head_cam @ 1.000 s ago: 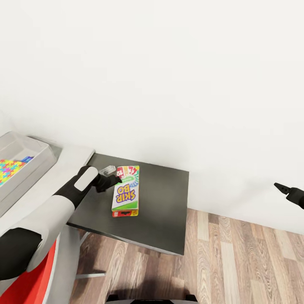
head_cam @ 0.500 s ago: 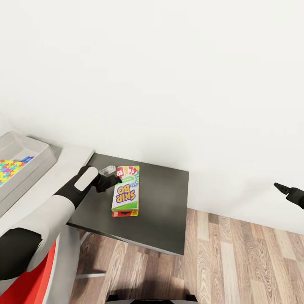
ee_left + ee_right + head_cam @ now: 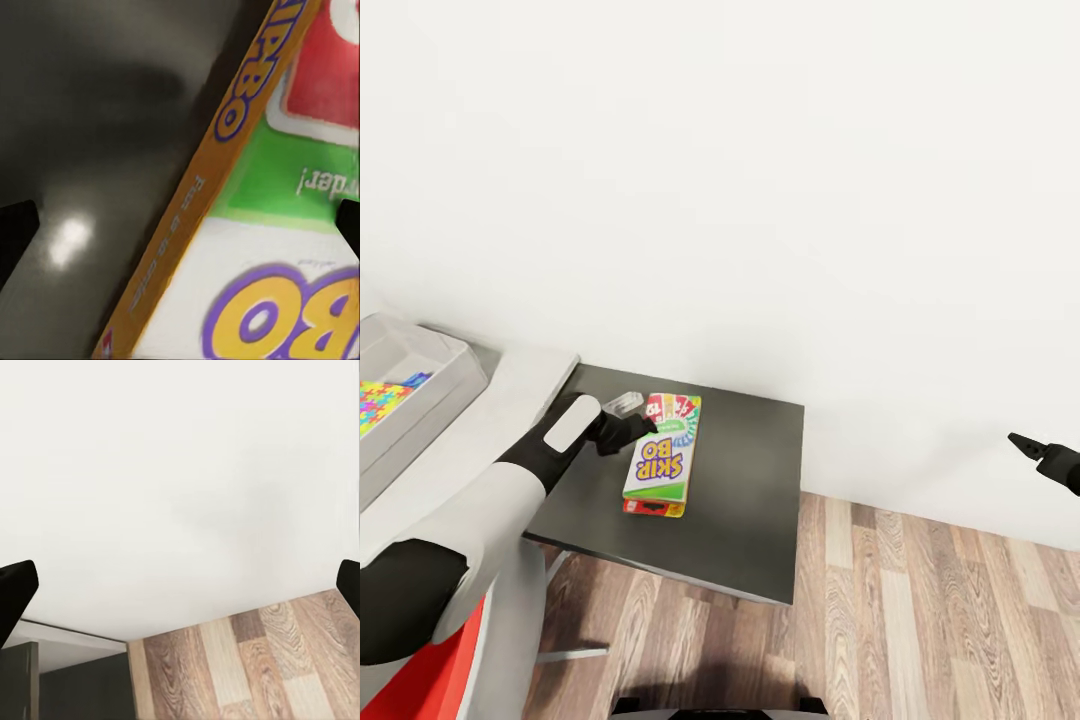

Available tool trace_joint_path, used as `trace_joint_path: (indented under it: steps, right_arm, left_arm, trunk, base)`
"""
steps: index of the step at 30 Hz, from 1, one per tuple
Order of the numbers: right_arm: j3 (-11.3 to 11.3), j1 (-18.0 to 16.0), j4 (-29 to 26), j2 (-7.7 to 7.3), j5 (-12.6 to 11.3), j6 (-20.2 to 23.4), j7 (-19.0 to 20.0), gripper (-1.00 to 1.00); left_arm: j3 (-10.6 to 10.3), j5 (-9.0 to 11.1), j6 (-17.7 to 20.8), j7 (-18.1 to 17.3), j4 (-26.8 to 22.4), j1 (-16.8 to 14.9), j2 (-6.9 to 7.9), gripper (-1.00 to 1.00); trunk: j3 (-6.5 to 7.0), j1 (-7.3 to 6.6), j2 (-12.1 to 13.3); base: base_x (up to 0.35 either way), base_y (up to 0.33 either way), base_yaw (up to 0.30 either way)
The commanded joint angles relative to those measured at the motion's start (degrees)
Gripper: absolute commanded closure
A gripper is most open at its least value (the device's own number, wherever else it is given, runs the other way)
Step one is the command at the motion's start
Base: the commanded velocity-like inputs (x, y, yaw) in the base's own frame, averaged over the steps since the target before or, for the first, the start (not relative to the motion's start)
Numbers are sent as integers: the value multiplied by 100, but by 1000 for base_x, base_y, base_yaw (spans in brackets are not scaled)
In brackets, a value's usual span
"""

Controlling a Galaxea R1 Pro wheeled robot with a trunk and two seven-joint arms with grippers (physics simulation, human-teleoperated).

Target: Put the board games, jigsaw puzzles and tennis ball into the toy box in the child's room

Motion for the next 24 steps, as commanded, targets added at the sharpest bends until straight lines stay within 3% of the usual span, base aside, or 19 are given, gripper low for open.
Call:
trace_joint_path:
  steps: [1, 9, 24]
  right_arm:
    - [-8, -7, -3, 0, -1, 34, 22, -100]
    - [5, -7, -3, 5, -1, 18, 22, -100]
    - [27, -7, -3, 9, 0, 8, 21, -100]
  left_arm:
    - [-41, 68, 5, 41, -9, 2, -12, -100]
    - [-28, 72, 5, 57, -112, 22, -85, -100]
    - [10, 71, 6, 108, -505, 138, -86, -100]
  trunk:
    - [-10, 6, -7]
    - [-10, 6, -7]
    - [-10, 6, -7]
  base:
    - [0, 0, -165]
    - [0, 0, -86]
    - [0, 0, -12]
